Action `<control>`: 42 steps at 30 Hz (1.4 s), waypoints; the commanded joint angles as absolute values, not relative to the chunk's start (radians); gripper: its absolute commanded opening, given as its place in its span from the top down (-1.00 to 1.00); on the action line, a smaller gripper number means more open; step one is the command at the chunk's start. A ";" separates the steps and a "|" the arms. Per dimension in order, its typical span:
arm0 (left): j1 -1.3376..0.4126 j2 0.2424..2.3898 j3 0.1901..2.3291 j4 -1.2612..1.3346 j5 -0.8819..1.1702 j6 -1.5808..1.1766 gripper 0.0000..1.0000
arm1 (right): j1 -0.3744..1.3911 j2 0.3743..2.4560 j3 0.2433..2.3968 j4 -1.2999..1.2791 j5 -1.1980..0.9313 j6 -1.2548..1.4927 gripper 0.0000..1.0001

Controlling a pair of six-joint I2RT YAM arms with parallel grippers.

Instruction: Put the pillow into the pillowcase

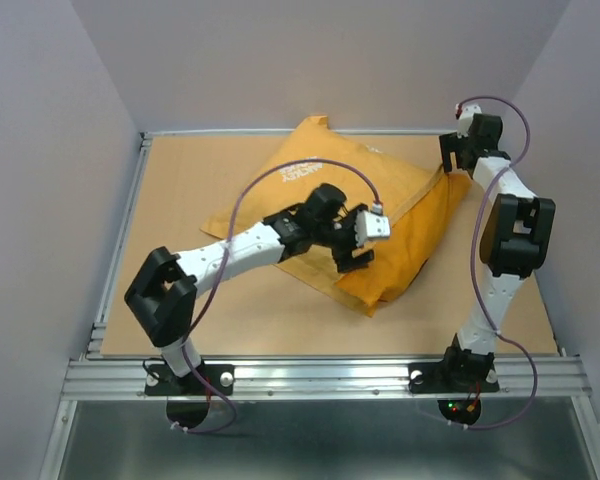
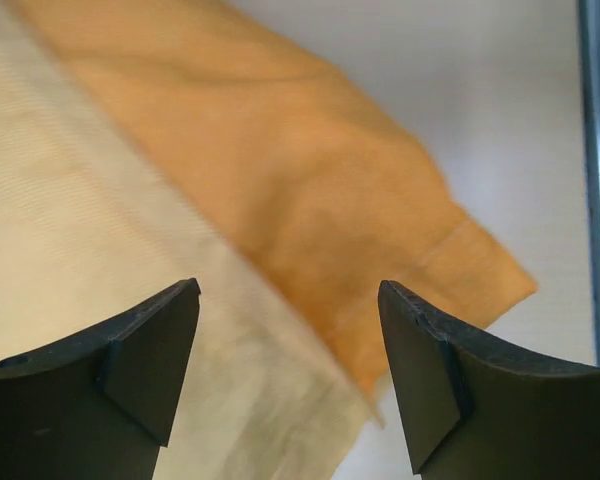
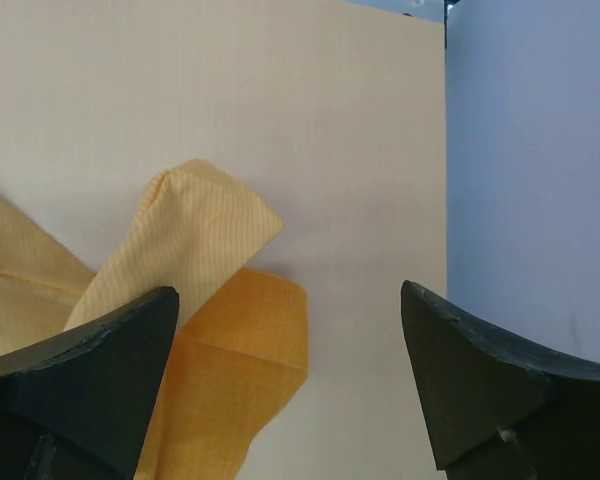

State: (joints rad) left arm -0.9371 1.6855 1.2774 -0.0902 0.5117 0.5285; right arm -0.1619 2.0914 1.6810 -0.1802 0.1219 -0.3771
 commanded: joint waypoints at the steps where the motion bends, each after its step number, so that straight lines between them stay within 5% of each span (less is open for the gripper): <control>1: -0.718 1.531 1.365 -0.071 0.541 0.462 -0.68 | -0.153 1.973 1.657 -0.241 0.201 -0.464 -0.96; 4: -0.568 1.554 1.344 -0.055 0.541 0.462 -0.68 | -0.158 1.828 1.540 -0.242 0.251 -0.546 -0.98; 5: -0.542 1.574 1.339 -0.031 0.581 0.392 -0.97 | -0.158 1.791 1.508 -0.251 0.256 -0.557 -1.00; 6: -0.500 1.600 1.351 -0.025 0.299 0.382 -0.97 | -0.156 1.758 1.461 -0.267 0.253 -0.563 -1.00; 11: -0.400 1.854 1.492 -0.035 0.183 0.379 -0.97 | -0.155 1.660 1.496 -0.622 0.092 -0.496 -0.98; 17: -0.327 2.066 1.692 -0.097 0.186 0.374 -0.97 | -0.140 1.753 1.496 -0.801 -0.057 -0.492 -0.62; 21: -0.293 2.099 1.697 -0.166 0.146 0.296 0.16 | -0.129 1.909 1.525 -0.833 -0.147 -0.456 -0.43; 25: -0.259 1.960 1.473 -0.189 0.138 0.334 0.99 | -0.075 2.028 1.600 -0.828 -0.227 -0.414 -0.28; 26: -0.246 1.916 1.413 -0.177 0.130 0.333 1.00 | -0.037 2.042 1.630 -0.819 -0.239 -0.401 -0.27; 33: -0.074 1.533 0.981 -0.187 0.074 0.314 1.00 | 0.145 2.195 1.834 -0.745 -0.281 -0.330 -0.27; 34: -0.060 1.475 0.977 -0.204 0.068 0.334 0.58 | 0.159 2.229 1.860 -0.747 -0.285 -0.302 -0.27; 37: -0.060 1.415 1.040 -0.238 0.115 0.354 -0.24 | 0.163 2.237 1.914 -0.753 -0.214 -0.270 -0.29; 42: -0.064 1.405 1.251 -0.330 0.279 0.322 -0.53 | 0.152 2.041 1.891 -0.750 -0.101 -0.273 -0.53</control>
